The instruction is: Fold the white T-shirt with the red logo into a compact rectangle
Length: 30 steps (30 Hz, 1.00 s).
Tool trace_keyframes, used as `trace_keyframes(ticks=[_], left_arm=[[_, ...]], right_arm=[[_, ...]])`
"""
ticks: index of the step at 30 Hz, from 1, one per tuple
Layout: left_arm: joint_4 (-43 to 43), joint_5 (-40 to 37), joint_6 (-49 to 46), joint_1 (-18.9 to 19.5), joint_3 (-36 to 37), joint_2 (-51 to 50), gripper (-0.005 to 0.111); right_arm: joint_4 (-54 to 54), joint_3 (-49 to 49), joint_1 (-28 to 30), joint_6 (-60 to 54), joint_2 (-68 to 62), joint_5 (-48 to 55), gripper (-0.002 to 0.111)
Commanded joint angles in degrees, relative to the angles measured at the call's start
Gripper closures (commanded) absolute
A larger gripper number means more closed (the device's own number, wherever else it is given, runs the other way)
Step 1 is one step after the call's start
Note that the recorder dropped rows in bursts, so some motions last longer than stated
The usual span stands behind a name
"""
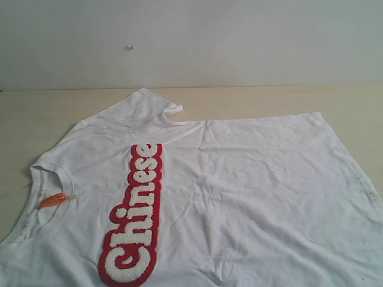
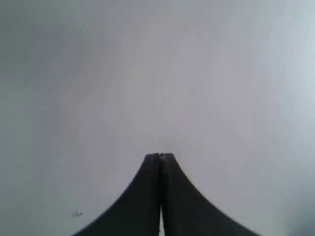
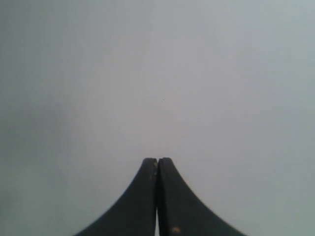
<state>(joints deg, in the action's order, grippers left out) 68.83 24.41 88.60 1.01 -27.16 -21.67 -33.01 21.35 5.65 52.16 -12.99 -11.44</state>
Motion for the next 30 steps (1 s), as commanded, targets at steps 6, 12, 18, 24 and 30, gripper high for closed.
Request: trace_keyframes(ticks=[6, 12, 18, 24, 30], left_arm=[[31.12, 5.17, 24.68, -0.44, -15.85, -23.53, 0.107], [31.12, -0.98, 25.81, -0.44, -19.65, -38.40, 0.107], [31.12, -8.55, 20.15, -0.44, -20.12, -53.52, 0.107], [31.12, -22.63, 10.50, -0.44, -20.66, -65.13, 0.107], [31.12, -5.09, 9.35, -0.33, -28.29, -72.81, 0.107]], right_arm=[[-13.94, 13.85, 0.37, -0.59, -20.56, 18.67, 0.108], [5.80, 26.33, 0.37, -25.63, -40.70, 36.10, 0.108], [29.11, 41.28, 0.37, -53.80, -59.50, 59.08, 0.108], [33.60, 48.20, 0.37, -64.11, -66.13, 65.51, 0.108], [41.51, 50.92, 0.37, -73.12, -68.63, 67.07, 0.108]])
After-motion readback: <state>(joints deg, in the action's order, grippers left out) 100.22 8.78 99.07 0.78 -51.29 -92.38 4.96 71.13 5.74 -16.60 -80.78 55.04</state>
